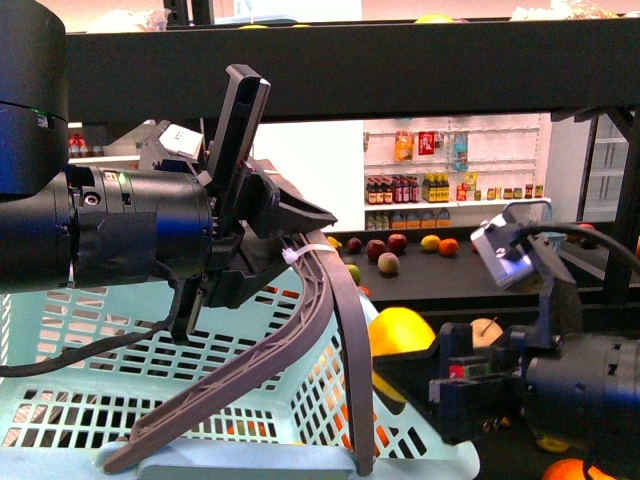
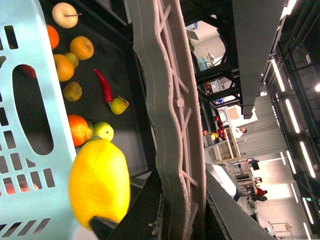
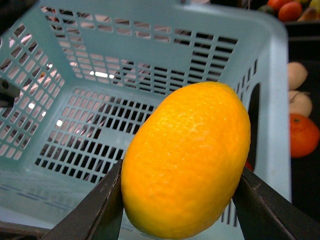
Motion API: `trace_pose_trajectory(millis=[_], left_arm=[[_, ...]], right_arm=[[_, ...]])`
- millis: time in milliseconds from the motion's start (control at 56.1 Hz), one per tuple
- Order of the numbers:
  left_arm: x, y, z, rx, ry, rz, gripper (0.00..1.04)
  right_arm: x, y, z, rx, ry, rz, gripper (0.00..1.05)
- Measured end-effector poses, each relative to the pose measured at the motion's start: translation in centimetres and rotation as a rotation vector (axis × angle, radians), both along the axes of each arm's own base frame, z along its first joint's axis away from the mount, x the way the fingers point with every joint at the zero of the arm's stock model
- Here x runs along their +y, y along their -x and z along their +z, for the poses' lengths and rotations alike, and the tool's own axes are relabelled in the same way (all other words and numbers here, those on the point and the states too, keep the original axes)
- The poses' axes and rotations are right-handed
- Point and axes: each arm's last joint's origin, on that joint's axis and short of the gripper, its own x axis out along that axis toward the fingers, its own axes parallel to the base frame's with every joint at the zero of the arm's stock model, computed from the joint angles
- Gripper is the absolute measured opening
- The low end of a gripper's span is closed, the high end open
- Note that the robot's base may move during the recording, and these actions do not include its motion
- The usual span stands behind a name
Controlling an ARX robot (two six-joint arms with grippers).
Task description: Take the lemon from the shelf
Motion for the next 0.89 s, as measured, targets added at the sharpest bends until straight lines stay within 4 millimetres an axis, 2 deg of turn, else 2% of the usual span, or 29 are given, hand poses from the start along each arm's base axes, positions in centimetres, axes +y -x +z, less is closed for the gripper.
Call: trace_pose_trajectory(millis=[160, 303, 410, 499, 642, 660, 695, 802, 820, 891], left_arm=[[0.0, 0.0, 0.0, 0.000, 0.000, 0.001, 0.12], [0.0, 0.0, 0.0, -0.001, -0.001, 0.001, 0.12], [0.0, 0.0, 0.0, -0.002, -0.001, 0.002, 0.12], [0.0, 0.0, 0.0, 0.000, 0.000, 0.002, 0.12], [0.0, 0.0, 0.0, -0.001, -0.001, 0.002, 0.12], [0.0, 0.0, 0.0, 0.000, 0.000, 0.002, 0.12], [0.0, 0.0, 0.0, 0.000, -0.001, 0.003, 0.12], [0.0, 0.0, 0.0, -0.001, -0.001, 0.003, 0.12], [0.0, 0.0, 0.0, 0.000, -0.001, 0.003, 0.12], [0.0, 0.0, 0.0, 0.000, -0.001, 0.003, 0.12]], right_arm=[[1.2, 0.0, -1.2, 0.043, 0.012, 0.017, 0.54], [1.5, -0.3, -1.1, 0.044, 0.011, 0.005, 0.77], [0.3, -0.8, 0.1, 0.017, -0.012, -0.076, 0.99], [-1.7, -0.3, 2.4, -0.056, 0.005, -0.192, 0.97], [-5.0, 3.0, 5.9, -0.163, 0.054, -0.342, 0.97], [-5.9, 4.6, 6.6, -0.171, 0.065, -0.372, 0.97], [-6.6, 5.8, 7.0, -0.174, 0.068, -0.395, 0.97], [-8.6, 10.3, 7.2, -0.167, 0.095, -0.470, 0.97], [-9.0, 11.7, 7.1, -0.165, 0.106, -0.491, 0.97], [-9.5, 14.7, 6.6, -0.163, 0.133, -0.529, 0.97]])
